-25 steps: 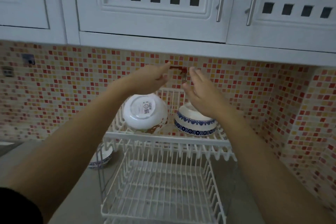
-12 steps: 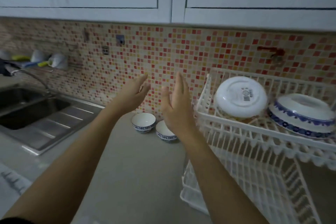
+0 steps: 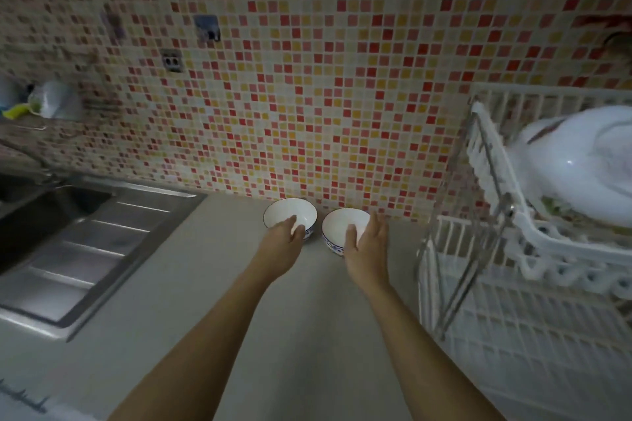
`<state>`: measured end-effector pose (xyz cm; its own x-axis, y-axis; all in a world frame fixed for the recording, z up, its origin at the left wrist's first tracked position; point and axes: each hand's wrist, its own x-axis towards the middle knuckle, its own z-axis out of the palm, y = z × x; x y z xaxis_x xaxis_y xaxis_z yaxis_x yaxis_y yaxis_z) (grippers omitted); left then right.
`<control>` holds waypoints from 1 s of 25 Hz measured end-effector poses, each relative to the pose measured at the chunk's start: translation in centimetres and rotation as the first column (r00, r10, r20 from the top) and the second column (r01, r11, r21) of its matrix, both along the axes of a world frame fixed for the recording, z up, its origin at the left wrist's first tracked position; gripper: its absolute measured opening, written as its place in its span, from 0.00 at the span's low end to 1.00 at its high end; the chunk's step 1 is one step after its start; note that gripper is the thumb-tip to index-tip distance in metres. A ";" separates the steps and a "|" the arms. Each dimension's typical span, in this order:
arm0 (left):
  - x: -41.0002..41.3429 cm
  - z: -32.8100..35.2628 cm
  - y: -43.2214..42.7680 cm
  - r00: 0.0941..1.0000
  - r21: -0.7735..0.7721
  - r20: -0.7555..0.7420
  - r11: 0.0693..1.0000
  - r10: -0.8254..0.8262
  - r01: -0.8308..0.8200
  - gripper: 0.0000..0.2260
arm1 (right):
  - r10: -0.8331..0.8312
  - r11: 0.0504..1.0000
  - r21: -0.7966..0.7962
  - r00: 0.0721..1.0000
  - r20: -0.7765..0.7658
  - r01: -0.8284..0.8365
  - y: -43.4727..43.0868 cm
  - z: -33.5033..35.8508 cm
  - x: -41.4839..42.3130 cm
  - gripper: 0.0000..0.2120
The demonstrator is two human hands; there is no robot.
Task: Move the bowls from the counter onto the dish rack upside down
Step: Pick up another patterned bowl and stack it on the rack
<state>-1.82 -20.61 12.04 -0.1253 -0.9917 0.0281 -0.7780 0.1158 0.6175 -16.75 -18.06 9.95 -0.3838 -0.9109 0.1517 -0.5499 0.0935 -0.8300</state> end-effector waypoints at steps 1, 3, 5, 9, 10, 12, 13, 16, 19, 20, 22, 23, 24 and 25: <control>-0.3 -1.2 -1.2 1.000 0.047 -0.014 0.999 0.001 -0.001 0.17 | -0.065 0.996 0.060 0.997 0.047 0.062 -1.4 -1.3 -0.4 0.27; -1.2 -4.1 -3.7 1.000 0.123 -0.028 0.992 -0.006 0.009 0.13 | -0.186 0.968 0.189 0.976 0.115 0.162 -3.9 -3.7 -1.6 0.26; -2.3 -6.7 -6.5 0.998 0.201 -0.069 0.979 -0.005 0.018 0.15 | -0.259 0.915 0.343 0.961 0.097 0.212 -6.0 -5.5 -2.7 0.26; -4.7 -10.7 -10.9 0.976 0.394 -0.209 0.919 0.066 0.022 0.22 | -0.254 0.847 0.507 0.960 0.117 0.162 -9.7 -10.4 -5.0 0.37; -5.3 -11.9 -11.8 0.962 0.432 -0.258 0.901 0.088 0.033 0.23 | -0.264 0.842 0.516 0.954 0.140 0.157 -10.6 -11.9 -5.5 0.40; -6.6 -13.7 -13.3 0.927 0.478 -0.345 0.877 0.145 0.041 0.22 | -0.277 0.863 0.489 0.927 0.253 0.124 -12.8 -16.1 -6.7 0.36; -7.2 -14.5 -13.9 0.909 0.484 -0.380 0.874 0.172 0.037 0.21 | -0.254 0.879 0.467 0.920 0.298 0.091 -13.5 -17.4 -7.0 0.29; -8.2 -15.7 -15.0 0.859 0.499 -0.451 0.867 0.242 0.017 0.16 | -0.265 0.923 0.370 0.877 0.401 0.110 -14.0 -16.4 -5.8 0.11; -7.7 -15.8 -15.0 0.830 0.500 -0.503 0.864 0.240 0.053 0.18 | -0.280 0.945 0.302 0.793 0.541 0.128 -13.6 -15.5 -5.0 0.11; -7.2 -15.5 -14.5 0.819 0.501 -0.522 0.863 0.239 0.068 0.19 | -0.279 0.947 0.300 0.763 0.583 0.117 -13.1 -14.9 -4.7 0.14; -5.8 -14.0 -13.4 0.796 0.506 -0.549 0.860 0.255 0.074 0.20 | -0.255 0.949 0.307 0.751 0.609 0.073 -12.0 -13.1 -4.0 0.18; -5.1 -12.9 -12.8 0.786 0.504 -0.559 0.861 0.265 0.068 0.20 | -0.233 0.947 0.317 0.772 0.591 0.043 -11.4 -11.7 -3.8 0.22; -4.4 -11.5 -12.4 0.778 0.501 -0.567 0.863 0.271 0.065 0.19 | -0.213 0.948 0.317 0.779 0.589 0.019 -11.1 -10.4 -3.7 0.25; -3.8 -9.9 -11.8 0.768 0.491 -0.580 0.869 0.271 0.064 0.18 | -0.203 0.952 0.306 0.744 0.637 -0.003 -10.6 -9.0 -3.5 0.27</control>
<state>-5.61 -32.37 2.16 -0.1421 -0.9072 -0.3960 -0.1966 -0.3662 0.9095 -20.27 -28.67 0.97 -0.3842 -0.8242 -0.4160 0.1458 0.3908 -0.9089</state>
